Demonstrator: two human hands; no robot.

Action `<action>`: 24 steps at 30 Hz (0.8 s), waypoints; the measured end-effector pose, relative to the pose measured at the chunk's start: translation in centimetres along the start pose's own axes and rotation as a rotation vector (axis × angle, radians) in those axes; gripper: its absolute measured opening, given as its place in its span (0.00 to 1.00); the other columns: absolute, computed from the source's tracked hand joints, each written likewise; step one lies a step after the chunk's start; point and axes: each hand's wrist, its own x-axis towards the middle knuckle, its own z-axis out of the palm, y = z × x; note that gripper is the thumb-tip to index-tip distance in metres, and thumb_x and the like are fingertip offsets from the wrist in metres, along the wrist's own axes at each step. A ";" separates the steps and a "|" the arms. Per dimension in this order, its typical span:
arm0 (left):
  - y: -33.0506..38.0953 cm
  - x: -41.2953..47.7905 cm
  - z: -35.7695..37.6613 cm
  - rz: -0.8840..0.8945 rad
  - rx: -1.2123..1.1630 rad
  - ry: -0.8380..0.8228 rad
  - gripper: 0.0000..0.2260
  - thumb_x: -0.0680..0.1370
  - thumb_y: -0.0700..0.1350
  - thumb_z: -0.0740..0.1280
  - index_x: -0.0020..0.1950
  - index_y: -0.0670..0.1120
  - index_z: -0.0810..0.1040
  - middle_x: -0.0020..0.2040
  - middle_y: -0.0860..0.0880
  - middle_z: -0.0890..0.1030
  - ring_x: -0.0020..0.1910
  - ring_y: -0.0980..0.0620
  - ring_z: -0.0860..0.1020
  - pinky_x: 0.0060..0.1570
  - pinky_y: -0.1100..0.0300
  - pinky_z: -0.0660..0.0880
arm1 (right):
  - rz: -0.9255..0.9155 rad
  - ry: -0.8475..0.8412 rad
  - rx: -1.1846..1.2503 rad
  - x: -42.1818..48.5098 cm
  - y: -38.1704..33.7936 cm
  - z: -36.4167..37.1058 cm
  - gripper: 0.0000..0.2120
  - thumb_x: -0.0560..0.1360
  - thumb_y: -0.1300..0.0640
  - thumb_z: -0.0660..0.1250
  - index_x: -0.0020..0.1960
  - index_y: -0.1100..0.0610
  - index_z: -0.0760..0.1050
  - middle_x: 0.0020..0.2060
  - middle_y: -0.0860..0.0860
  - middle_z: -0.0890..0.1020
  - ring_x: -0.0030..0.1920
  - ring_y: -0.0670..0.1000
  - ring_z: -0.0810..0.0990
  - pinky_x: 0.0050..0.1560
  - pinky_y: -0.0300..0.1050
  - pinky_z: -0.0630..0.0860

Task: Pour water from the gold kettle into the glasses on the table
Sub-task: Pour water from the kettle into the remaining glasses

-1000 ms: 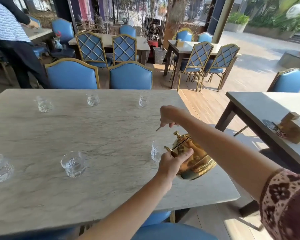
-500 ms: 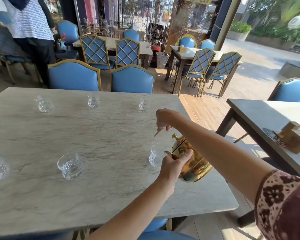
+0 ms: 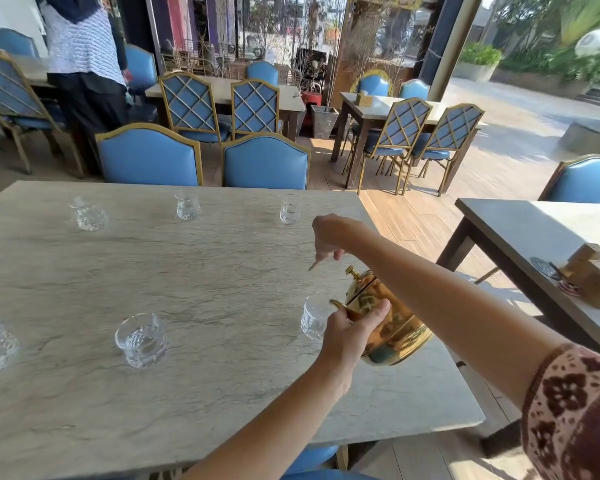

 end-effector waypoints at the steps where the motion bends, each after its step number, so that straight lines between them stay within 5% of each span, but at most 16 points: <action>1: 0.0 0.0 0.0 0.004 0.004 -0.004 0.12 0.74 0.56 0.73 0.44 0.47 0.80 0.36 0.54 0.81 0.38 0.57 0.77 0.38 0.64 0.71 | -0.004 0.002 -0.006 0.0 0.0 0.0 0.17 0.77 0.58 0.69 0.62 0.66 0.74 0.51 0.57 0.84 0.33 0.49 0.78 0.31 0.37 0.71; 8: -0.4 -0.1 0.2 -0.001 0.000 -0.039 0.11 0.75 0.55 0.71 0.42 0.49 0.78 0.35 0.55 0.80 0.35 0.60 0.76 0.37 0.65 0.71 | -0.014 0.002 0.008 0.3 0.2 0.8 0.18 0.77 0.59 0.69 0.63 0.67 0.72 0.54 0.58 0.84 0.42 0.51 0.80 0.34 0.38 0.73; 14: -0.7 -0.5 0.2 0.004 -0.006 -0.041 0.11 0.75 0.55 0.71 0.48 0.48 0.80 0.42 0.52 0.83 0.40 0.58 0.78 0.41 0.65 0.72 | -0.011 0.025 0.050 0.7 0.3 1.4 0.21 0.76 0.59 0.69 0.66 0.66 0.70 0.53 0.57 0.84 0.44 0.52 0.83 0.57 0.48 0.79; 17: -0.9 -0.7 0.5 -0.002 0.004 -0.031 0.11 0.75 0.55 0.71 0.48 0.48 0.80 0.43 0.51 0.83 0.41 0.58 0.78 0.42 0.64 0.72 | -0.022 0.030 0.067 0.5 0.4 1.7 0.22 0.76 0.60 0.69 0.67 0.66 0.68 0.52 0.58 0.84 0.43 0.52 0.82 0.55 0.48 0.79; 20: -1.1 -0.8 0.7 -0.006 0.018 -0.025 0.11 0.75 0.55 0.71 0.47 0.49 0.78 0.40 0.53 0.82 0.39 0.59 0.76 0.40 0.65 0.70 | -0.026 0.036 0.074 0.3 0.7 1.7 0.21 0.76 0.60 0.69 0.65 0.66 0.69 0.52 0.58 0.84 0.40 0.52 0.80 0.42 0.44 0.79; 24: -1.2 -0.7 1.0 -0.015 0.029 -0.017 0.10 0.75 0.55 0.71 0.47 0.49 0.77 0.40 0.53 0.81 0.40 0.58 0.76 0.40 0.65 0.70 | -0.007 0.022 0.081 0.5 0.8 2.0 0.20 0.76 0.60 0.70 0.65 0.65 0.70 0.52 0.57 0.84 0.46 0.53 0.84 0.52 0.46 0.79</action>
